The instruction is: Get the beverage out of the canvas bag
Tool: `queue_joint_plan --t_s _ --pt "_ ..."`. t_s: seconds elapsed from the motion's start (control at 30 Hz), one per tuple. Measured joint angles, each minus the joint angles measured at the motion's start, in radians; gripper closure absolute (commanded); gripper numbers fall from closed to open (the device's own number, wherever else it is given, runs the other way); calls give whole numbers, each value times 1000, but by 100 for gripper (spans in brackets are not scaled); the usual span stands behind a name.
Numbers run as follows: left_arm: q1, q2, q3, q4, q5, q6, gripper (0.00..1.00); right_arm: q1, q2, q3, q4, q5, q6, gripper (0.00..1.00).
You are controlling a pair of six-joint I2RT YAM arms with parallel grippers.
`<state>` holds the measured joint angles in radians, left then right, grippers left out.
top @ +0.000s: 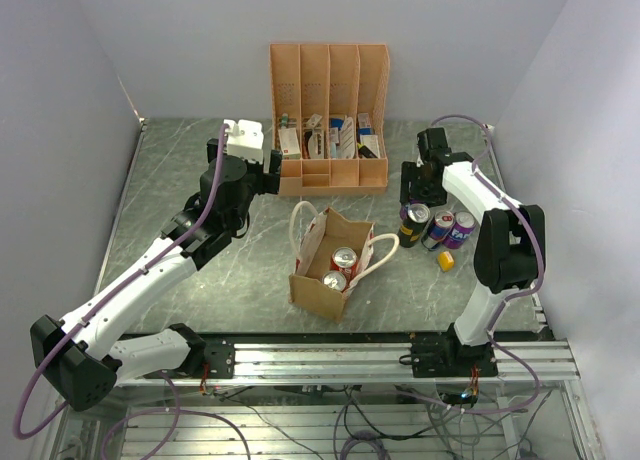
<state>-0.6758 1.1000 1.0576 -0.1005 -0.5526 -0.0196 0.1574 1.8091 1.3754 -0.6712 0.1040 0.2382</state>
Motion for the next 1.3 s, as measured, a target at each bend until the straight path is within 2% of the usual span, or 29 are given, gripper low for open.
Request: queue_joint_plan --t_s 0.1,0.27,0.47,0.7,0.93,1.13,1.23,1.3 --pt "0 0 0 0 0 0 5 0 0 0 0 0 0 58" --pt "0 0 0 0 1 0 5 0 0 -3 2 -3 -6 31" --pt "0 0 0 -1 2 -4 4 0 -7 -3 19 -4 -13 12" --pt "0 0 0 -1 7 -6 5 0 -74 -14 35 -4 -12 1" --pt "0 0 0 -1 8 -7 5 1 -343 -123 129 -36 -17 0" --pt "0 3 0 -1 8 -7 5 6 -482 -121 169 -109 -19 0" --pt "0 5 0 -1 8 -7 5 52 -505 -101 166 -141 -21 0" --pt "0 5 0 -1 8 -7 5 137 -509 -77 155 -139 -24 0"
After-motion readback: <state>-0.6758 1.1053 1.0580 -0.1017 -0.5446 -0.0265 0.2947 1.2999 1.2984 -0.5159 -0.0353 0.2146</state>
